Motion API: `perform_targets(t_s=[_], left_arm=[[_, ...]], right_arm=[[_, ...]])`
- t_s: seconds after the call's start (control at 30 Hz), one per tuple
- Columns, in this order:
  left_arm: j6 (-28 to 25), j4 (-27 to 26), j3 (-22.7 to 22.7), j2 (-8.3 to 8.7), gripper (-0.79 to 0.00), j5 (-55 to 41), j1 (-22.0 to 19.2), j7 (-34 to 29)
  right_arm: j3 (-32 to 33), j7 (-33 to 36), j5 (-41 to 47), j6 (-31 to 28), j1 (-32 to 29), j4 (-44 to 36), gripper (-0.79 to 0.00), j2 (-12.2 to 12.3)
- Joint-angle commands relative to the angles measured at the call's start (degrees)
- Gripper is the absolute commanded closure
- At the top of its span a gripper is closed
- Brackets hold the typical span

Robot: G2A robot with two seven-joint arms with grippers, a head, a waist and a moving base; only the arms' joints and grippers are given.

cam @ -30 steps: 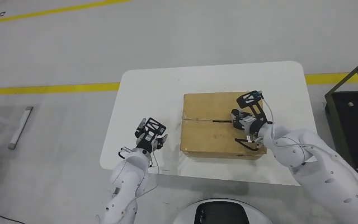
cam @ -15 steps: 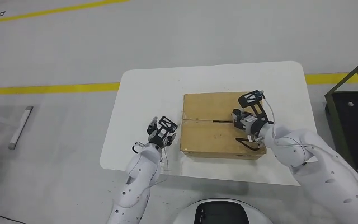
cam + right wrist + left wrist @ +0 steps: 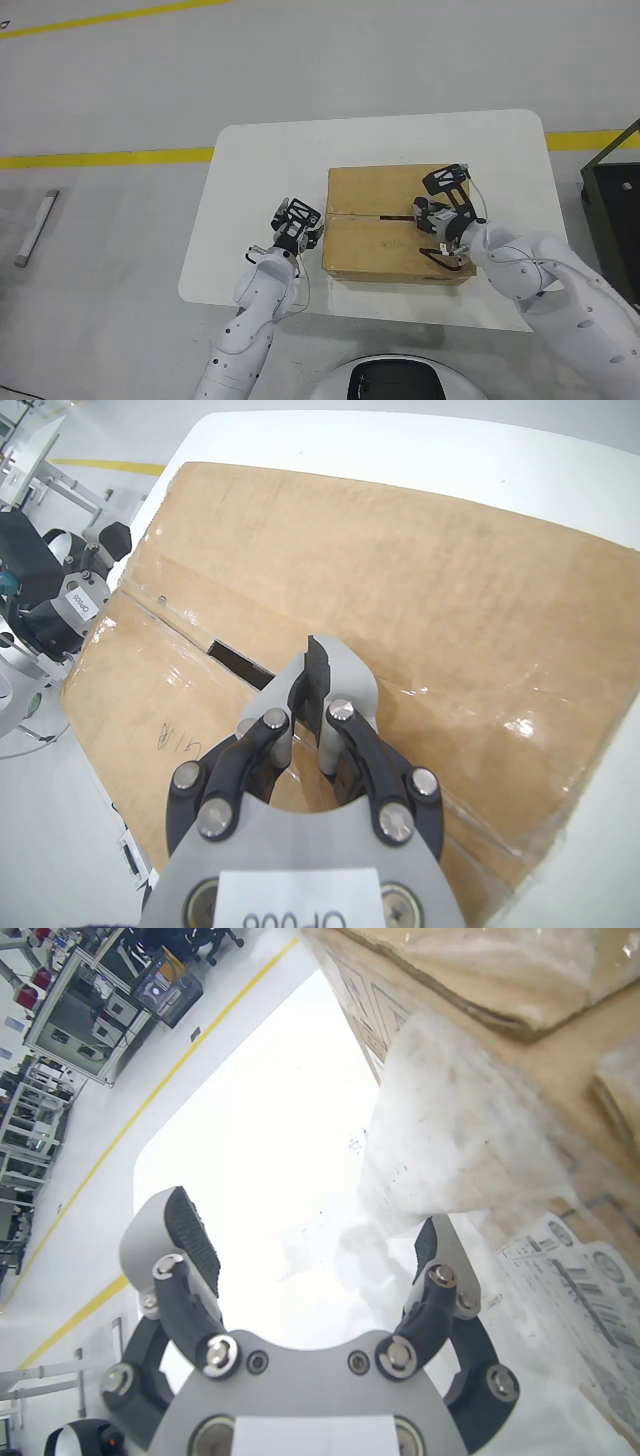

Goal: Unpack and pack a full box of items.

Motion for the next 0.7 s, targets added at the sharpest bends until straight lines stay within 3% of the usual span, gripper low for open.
perform_targets(t_s=[0.0,0.67], left_arm=[[0.8,-0.1,0.1,-0.14,-0.785,-0.3,-0.3,1.0],[3.5,-4.9,-2.9,-0.09,-0.785,-0.2,1.4,4.7]], right_arm=[[0.0,0.1,-0.2,0.1,0.0,0.0,0.000,-0.1],[0.3,0.8,-1.1,0.8,1.4,1.2,0.000,-0.9]])
